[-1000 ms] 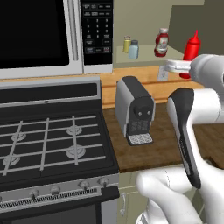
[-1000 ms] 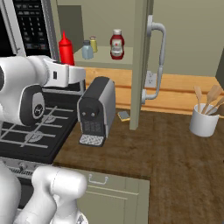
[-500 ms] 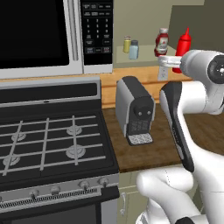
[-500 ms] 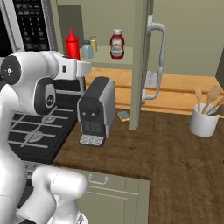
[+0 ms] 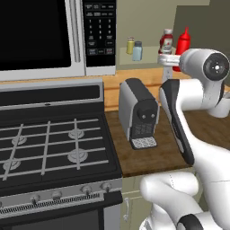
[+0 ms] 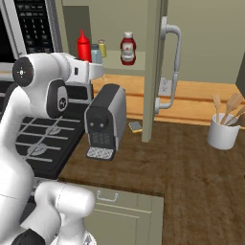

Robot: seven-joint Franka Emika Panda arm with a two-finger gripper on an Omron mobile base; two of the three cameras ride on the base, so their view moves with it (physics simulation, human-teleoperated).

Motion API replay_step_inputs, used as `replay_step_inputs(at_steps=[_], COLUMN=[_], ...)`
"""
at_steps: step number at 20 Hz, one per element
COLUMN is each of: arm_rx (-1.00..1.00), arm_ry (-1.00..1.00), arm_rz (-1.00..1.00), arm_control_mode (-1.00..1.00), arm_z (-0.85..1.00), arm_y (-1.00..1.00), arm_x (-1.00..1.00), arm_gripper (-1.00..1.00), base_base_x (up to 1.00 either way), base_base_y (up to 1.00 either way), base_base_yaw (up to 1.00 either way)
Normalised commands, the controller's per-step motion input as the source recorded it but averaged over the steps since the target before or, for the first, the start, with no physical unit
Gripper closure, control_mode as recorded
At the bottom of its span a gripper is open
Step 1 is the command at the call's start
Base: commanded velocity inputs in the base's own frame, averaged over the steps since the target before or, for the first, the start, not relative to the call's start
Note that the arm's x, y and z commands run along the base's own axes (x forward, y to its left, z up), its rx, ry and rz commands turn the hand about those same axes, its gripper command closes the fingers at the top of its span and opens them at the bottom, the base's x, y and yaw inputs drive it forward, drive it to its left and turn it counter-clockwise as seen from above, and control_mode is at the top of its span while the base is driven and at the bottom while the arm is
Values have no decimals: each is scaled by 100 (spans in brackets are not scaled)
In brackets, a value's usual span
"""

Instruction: Put the shaker and condiment bottle from the counter next to their counterparts in the cabinet.

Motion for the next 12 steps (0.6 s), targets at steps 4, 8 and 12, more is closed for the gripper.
replay_step_inputs(at_steps=[4, 8, 12], arm_rx=[0, 0, 0], arm_ry=[0, 0, 0], arm_rz=[0, 0, 0], arm_control_mode=[-100, -100, -100], arm_z=[0, 0, 0], arm_y=[0, 0, 0], arm_x=[21, 25, 24], arm_gripper=[100, 100, 100], base_base_x=[0, 0, 0], base_base_y=[0, 0, 0], base_base_yaw=[0, 0, 0])
